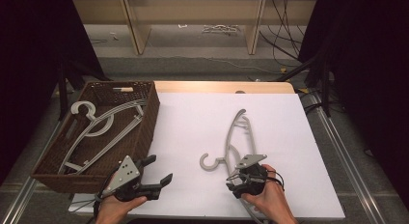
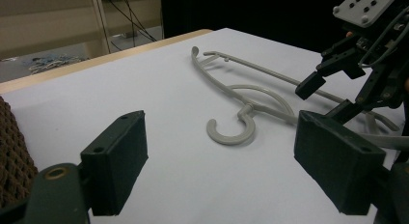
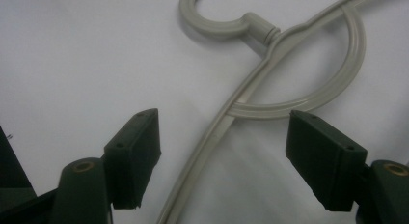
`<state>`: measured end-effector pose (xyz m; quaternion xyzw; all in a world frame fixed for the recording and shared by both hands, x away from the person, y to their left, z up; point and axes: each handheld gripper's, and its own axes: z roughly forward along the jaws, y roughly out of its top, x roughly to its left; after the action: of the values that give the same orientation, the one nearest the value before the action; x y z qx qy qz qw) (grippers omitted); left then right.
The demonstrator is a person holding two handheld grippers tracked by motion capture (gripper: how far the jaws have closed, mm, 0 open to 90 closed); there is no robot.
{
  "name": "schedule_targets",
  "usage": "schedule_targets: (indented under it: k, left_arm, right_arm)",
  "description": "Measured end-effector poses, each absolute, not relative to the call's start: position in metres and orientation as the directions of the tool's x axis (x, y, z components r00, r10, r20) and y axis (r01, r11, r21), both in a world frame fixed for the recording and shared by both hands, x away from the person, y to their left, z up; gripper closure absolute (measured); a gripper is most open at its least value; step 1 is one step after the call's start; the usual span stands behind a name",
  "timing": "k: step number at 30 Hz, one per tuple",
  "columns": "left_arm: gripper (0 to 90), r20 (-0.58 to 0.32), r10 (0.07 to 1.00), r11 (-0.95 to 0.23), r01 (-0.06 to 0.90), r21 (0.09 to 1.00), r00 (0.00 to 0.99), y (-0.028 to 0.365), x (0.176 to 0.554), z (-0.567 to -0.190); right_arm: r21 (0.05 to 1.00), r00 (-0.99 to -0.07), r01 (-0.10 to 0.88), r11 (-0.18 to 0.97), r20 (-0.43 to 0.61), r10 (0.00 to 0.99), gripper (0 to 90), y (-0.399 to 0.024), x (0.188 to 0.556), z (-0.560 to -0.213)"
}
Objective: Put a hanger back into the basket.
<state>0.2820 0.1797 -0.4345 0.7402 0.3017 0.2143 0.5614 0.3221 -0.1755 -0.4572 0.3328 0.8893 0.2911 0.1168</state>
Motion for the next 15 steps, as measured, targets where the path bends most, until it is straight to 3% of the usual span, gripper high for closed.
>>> schedule_targets:
  k: [15]
  left_arm:
    - [20.1,-0.008,0.676,-0.204,0.197,0.959,0.736,0.1790,0.2824,-0.4349]
  right_arm:
    - [0.477,-0.767,0.571,0.668,0.019,0.642,49.5,-0.1670,0.3297,-0.4656]
